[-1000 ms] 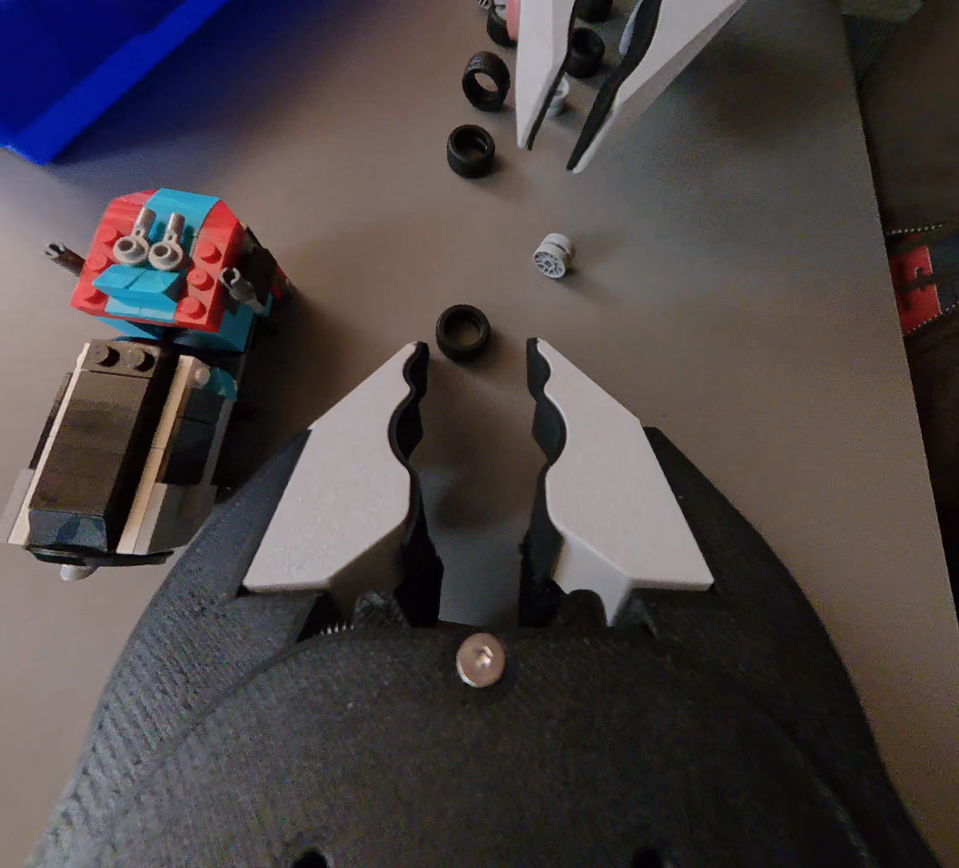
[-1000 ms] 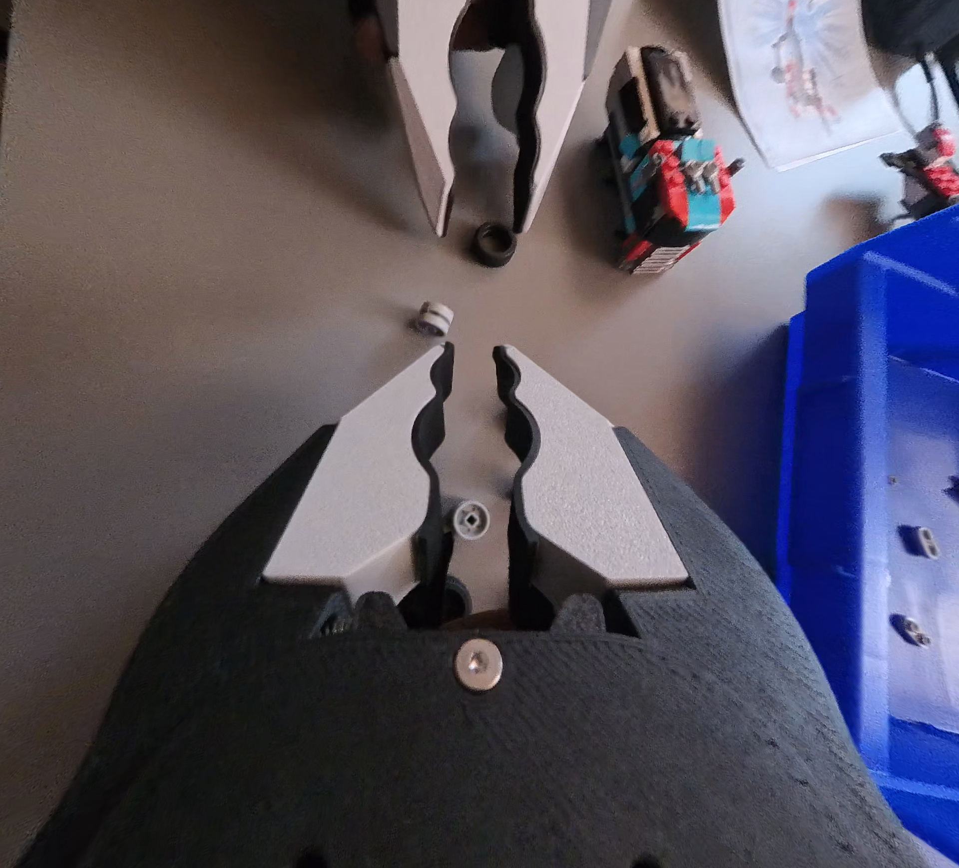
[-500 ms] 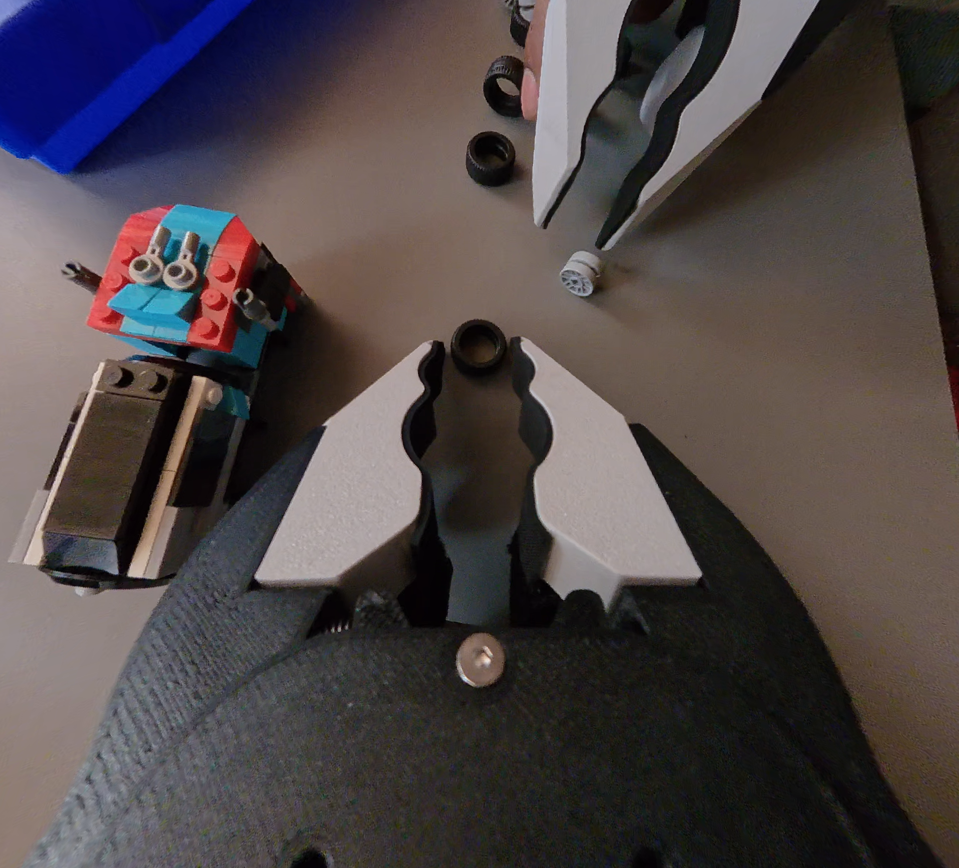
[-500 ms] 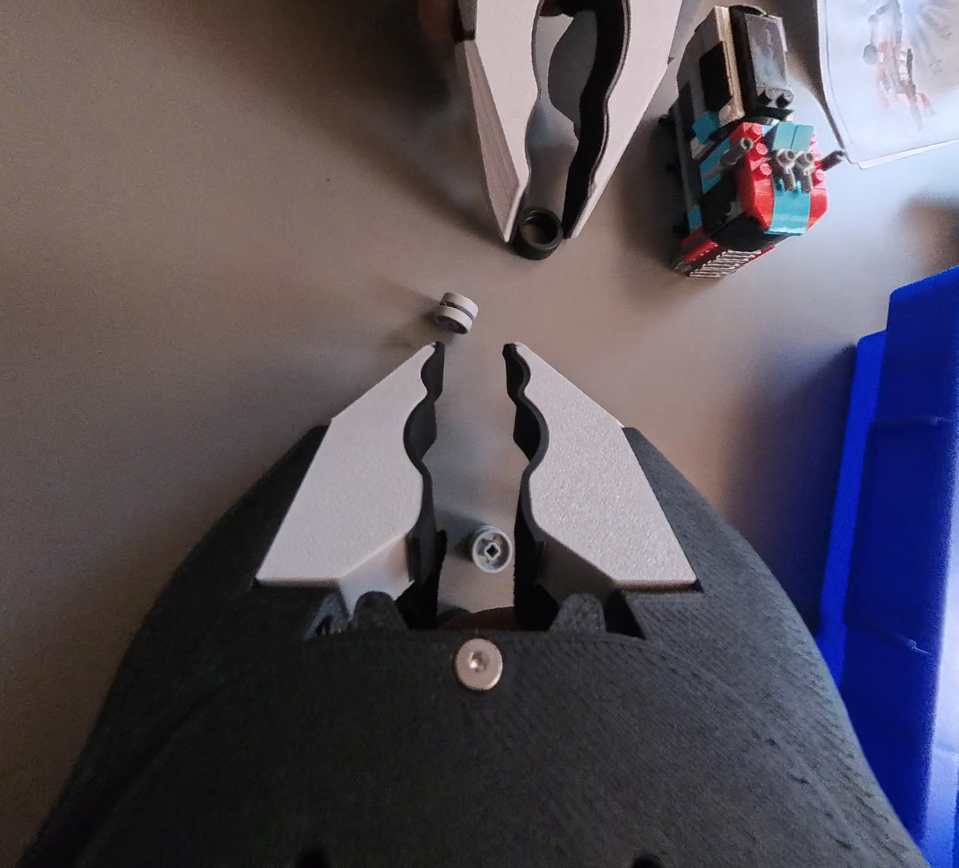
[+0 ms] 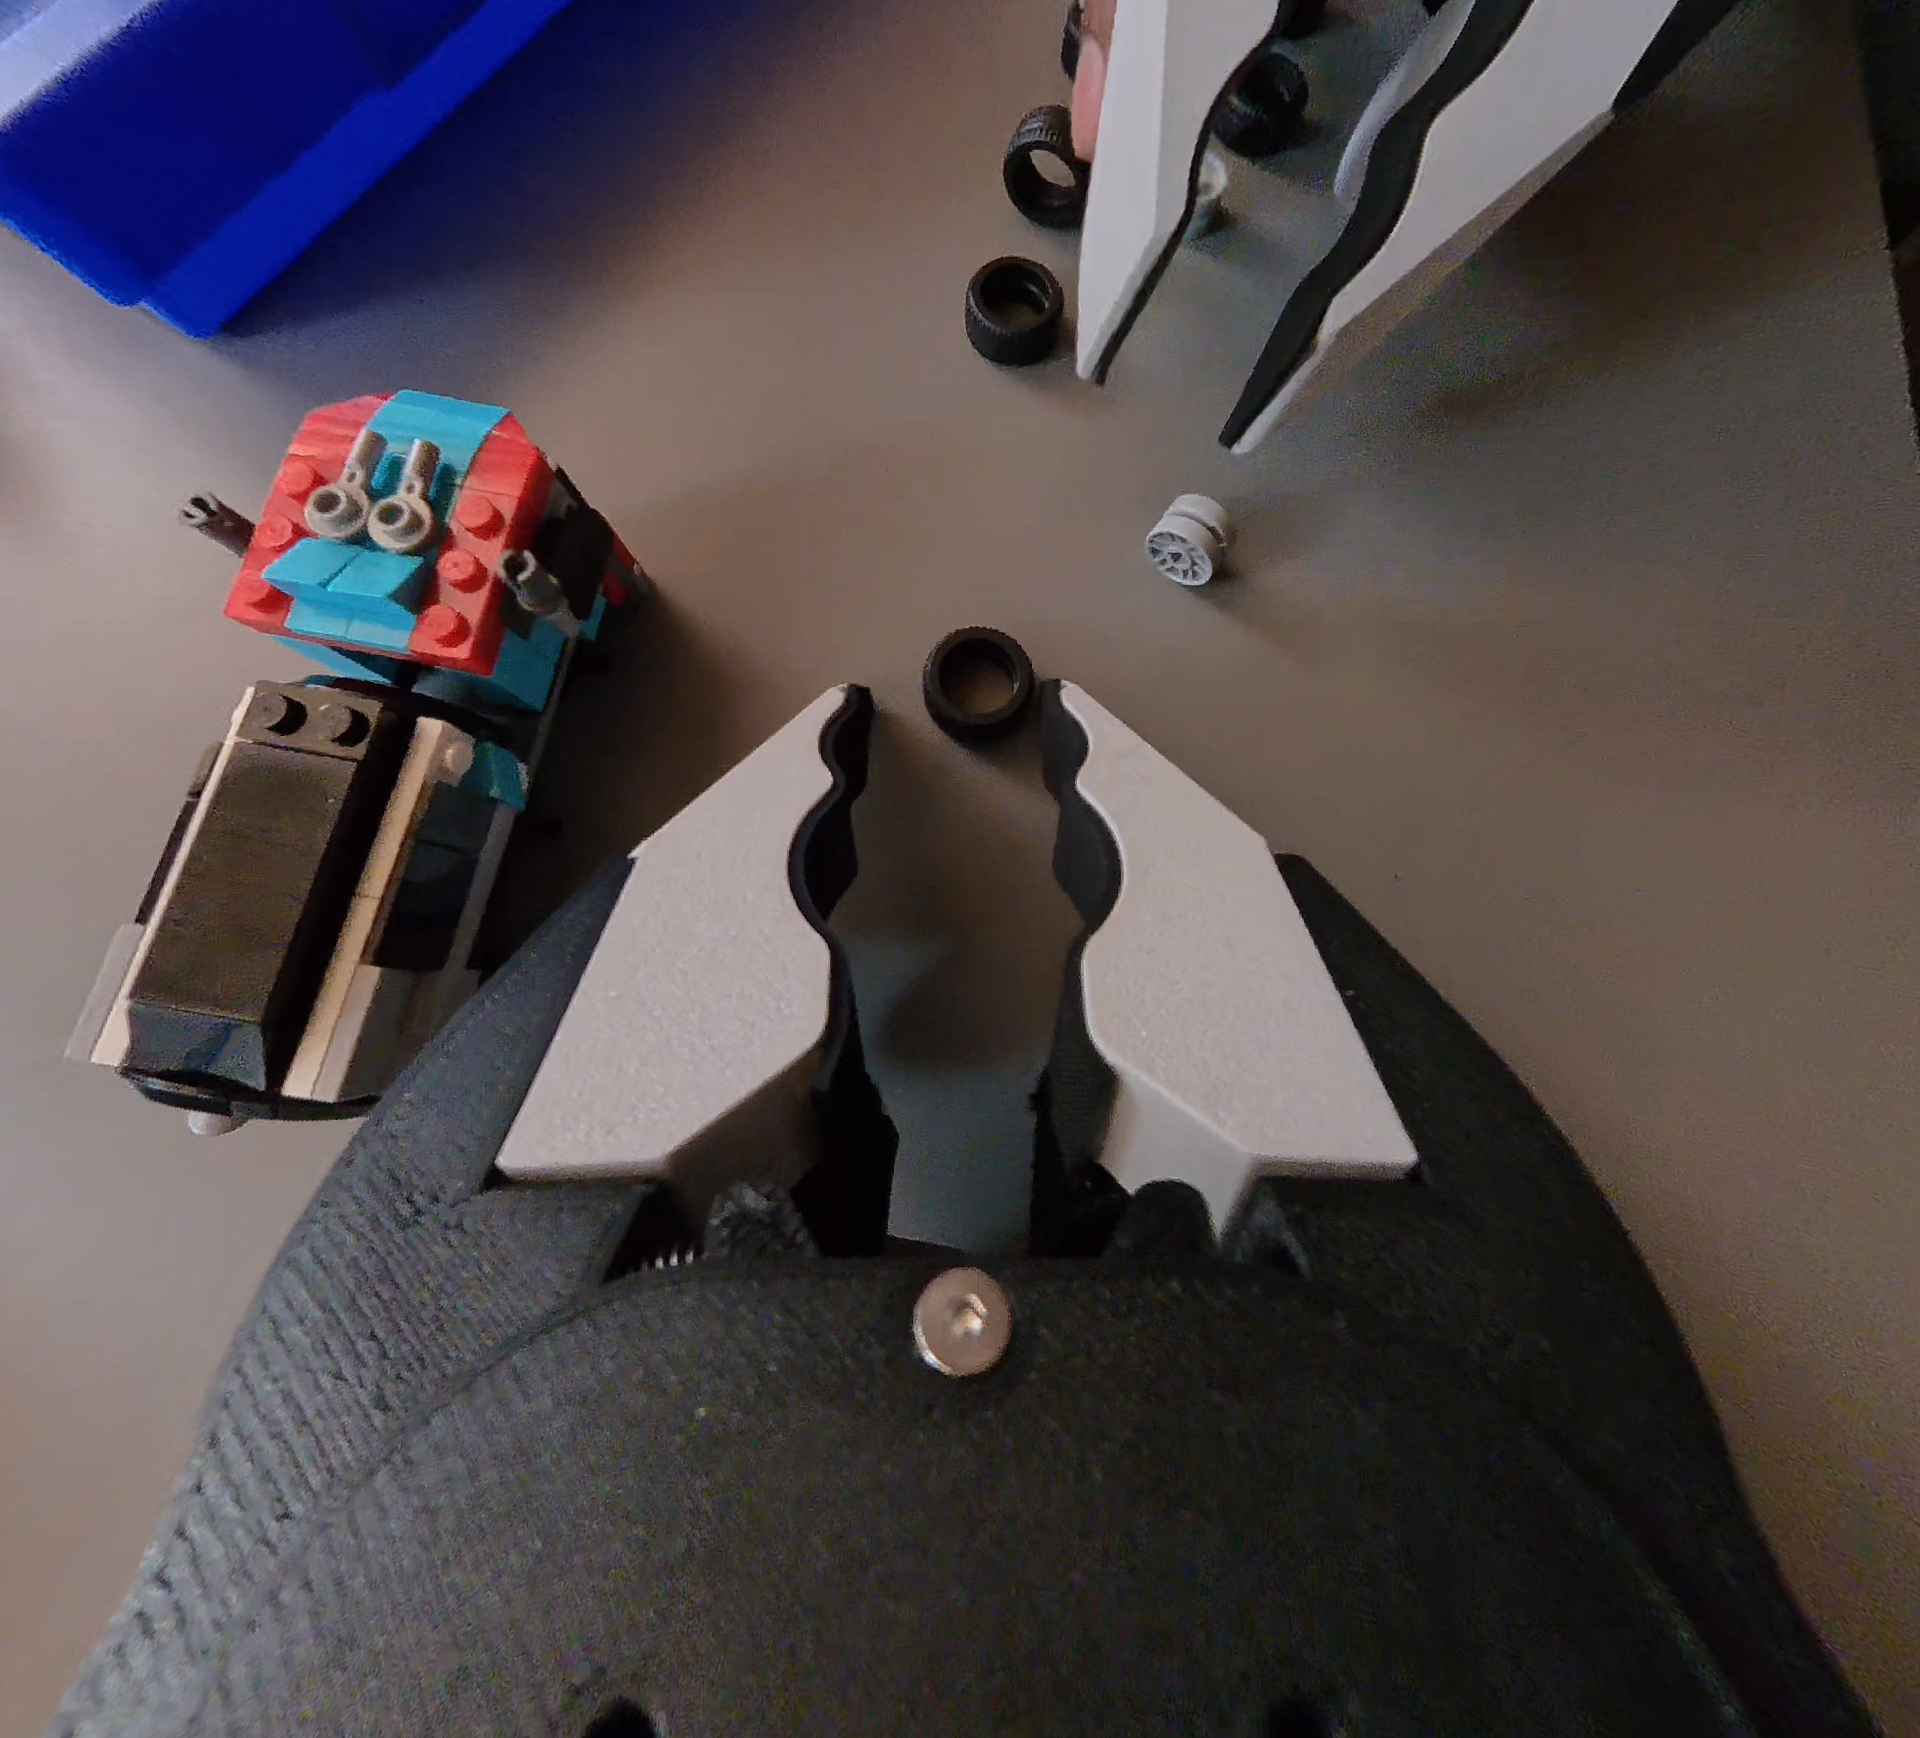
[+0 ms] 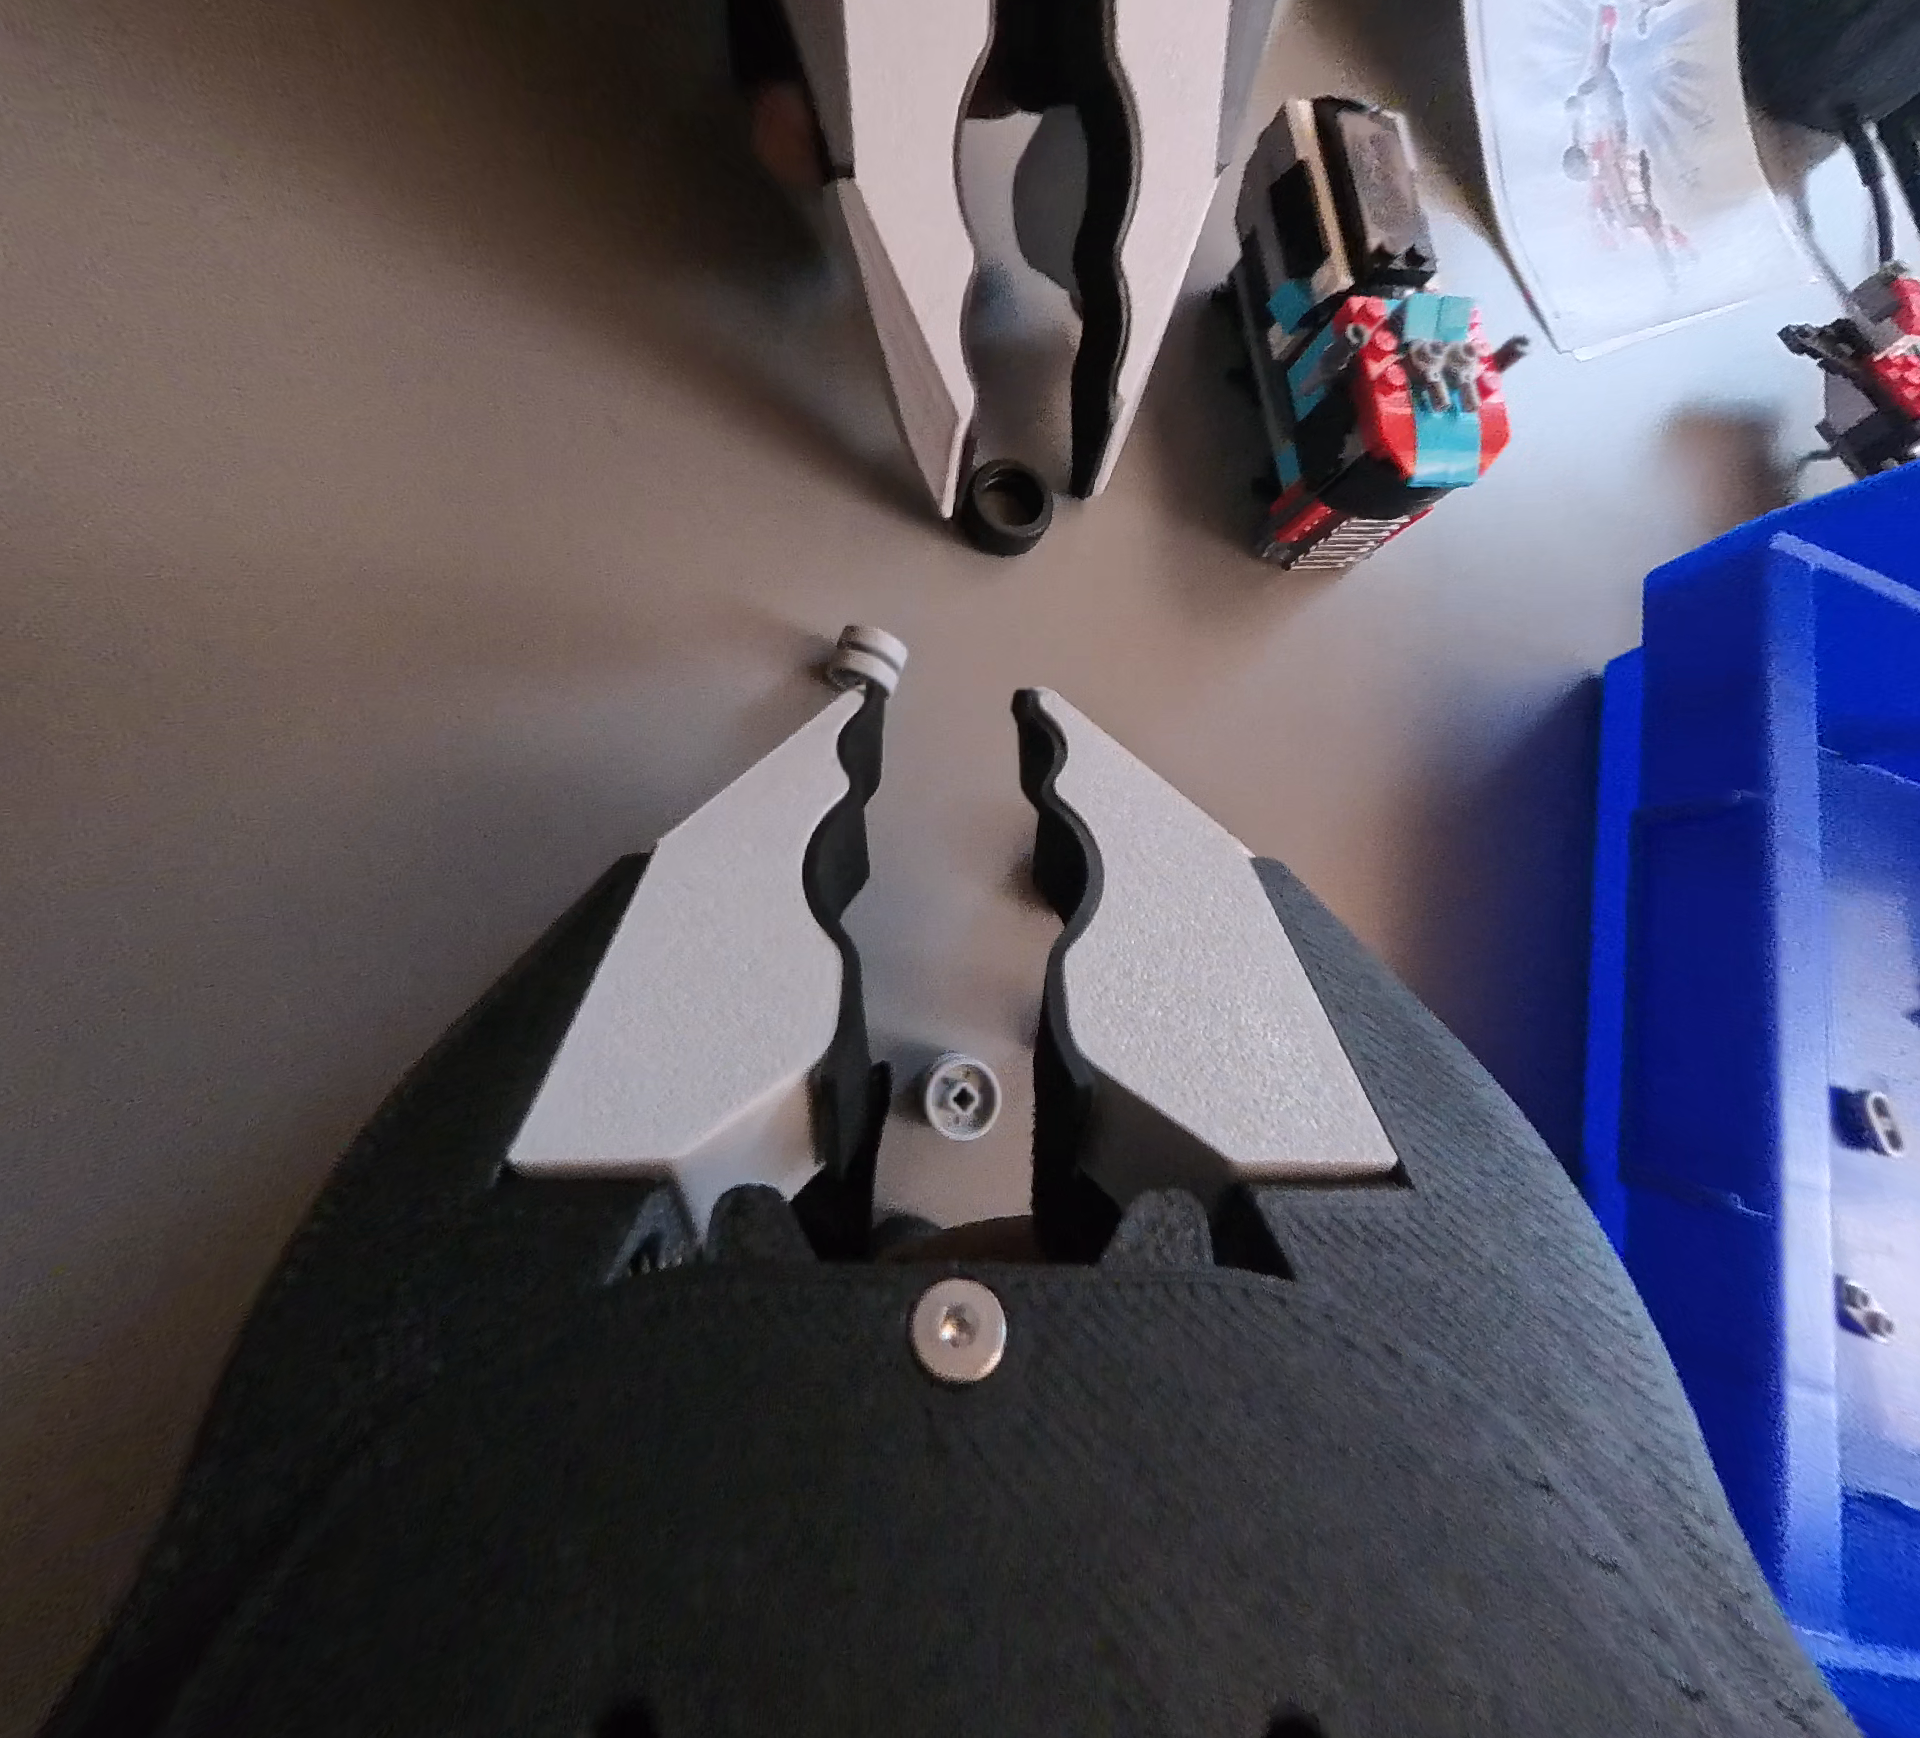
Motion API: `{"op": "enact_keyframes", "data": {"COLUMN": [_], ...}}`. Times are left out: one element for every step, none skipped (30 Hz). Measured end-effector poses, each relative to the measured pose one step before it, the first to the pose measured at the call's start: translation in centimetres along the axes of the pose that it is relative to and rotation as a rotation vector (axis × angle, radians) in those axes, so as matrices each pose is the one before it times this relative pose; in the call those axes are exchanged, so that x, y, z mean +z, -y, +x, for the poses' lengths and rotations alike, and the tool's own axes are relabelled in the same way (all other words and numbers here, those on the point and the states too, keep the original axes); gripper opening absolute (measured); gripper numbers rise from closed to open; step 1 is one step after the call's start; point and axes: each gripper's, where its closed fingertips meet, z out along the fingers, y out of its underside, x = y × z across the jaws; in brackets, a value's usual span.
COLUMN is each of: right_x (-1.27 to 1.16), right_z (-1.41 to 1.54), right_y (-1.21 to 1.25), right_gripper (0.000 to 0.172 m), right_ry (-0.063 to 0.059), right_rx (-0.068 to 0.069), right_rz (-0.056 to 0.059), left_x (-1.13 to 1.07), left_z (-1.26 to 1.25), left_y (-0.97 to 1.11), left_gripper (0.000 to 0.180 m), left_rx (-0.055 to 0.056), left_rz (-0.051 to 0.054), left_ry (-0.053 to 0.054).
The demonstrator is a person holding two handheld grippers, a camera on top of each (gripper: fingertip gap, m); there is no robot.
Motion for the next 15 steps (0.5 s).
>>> {"op": "enact_keyframes", "data": {"right_x": [-0.115,-0.101,-0.117,-0.142,-0.179,-0.171,-0.135,-0.08,-0.028,0.022,0.035,0.057,0.087,0.096,0.117], "right_z": [0.153,0.168,0.165,0.142,0.149,0.212,0.246,0.222,0.174,0.162,0.104,0.03,-0.042,-0.089,-0.094], "right_y": [0.19,0.118,0.121,0.175,0.192,0.122,0.055,0.008,-0.039,-0.074,-0.068,-0.069,-0.057,-0.071,-0.084], "right_gripper": [0.026,0.026,0.027,0.027,0.027,0.027,0.027,0.027,0.027,0.027,0.027,0.027,0.026,0.026,0.026], "right_ry": [0.0069,0.0062,0.0054,0.0044,-0.0001,-0.0053,-0.008,-0.0054,-0.0015,-0.0003,0.0002,0.0023,0.0033,0.0049,0.004], "right_rx": [0.0207,0.0271,0.032,0.0279,0.0179,0.0097,0.0061,0.0061,0.0098,0.012,0.009,0.0049,0.0037,0.0038,0.004], "right_rz": [0.0153,0.0114,0.0101,0.0124,0.0142,0.0107,0.0075,0.0074,0.0064,0.0038,0.0031,0.0029,0.0021,-0.0006,-0.0027], "left_x": [-0.051,-0.074,-0.115,-0.116,-0.097,-0.093,-0.067,-0.029,0.007,0.021,0.024,0.029,0.023,0.028,0.039], "left_z": [-0.056,-0.06,-0.094,-0.087,-0.068,-0.041,-0.014,-0.02,-0.004,0.004,0.011,0.021,0.015,-0.001,-0.017], "left_y": [0.024,0.078,0.095,0.091,0.048,0.056,0.054,0.023,0.0,-0.027,-0.025,-0.042,-0.031,-0.028,-0.054], "left_gripper": [0.035,0.035,0.035,0.036,0.036,0.036,0.036,0.036,0.036,0.036,0.036,0.036,0.036,0.037,0.037], "left_rx": [-0.0111,-0.0118,-0.0113,-0.0113,-0.009,-0.0058,-0.0044,-0.0043,-0.0024,0.0001,0.0025,0.0049,0.0057,0.0054,0.0056], "left_rz": [0.0039,0.0079,0.0108,0.0104,0.0082,0.0071,0.0059,0.0028,0.0,-0.0023,-0.0031,-0.0032,-0.0028,-0.0031,-0.0044], "left_ry": [-0.0039,-0.004,-0.0016,0.0001,0.0008,-0.0007,-0.0019,-0.002,-0.0021,-0.0005,0.0012,0.0028,0.0036,0.0051,0.0063]}}
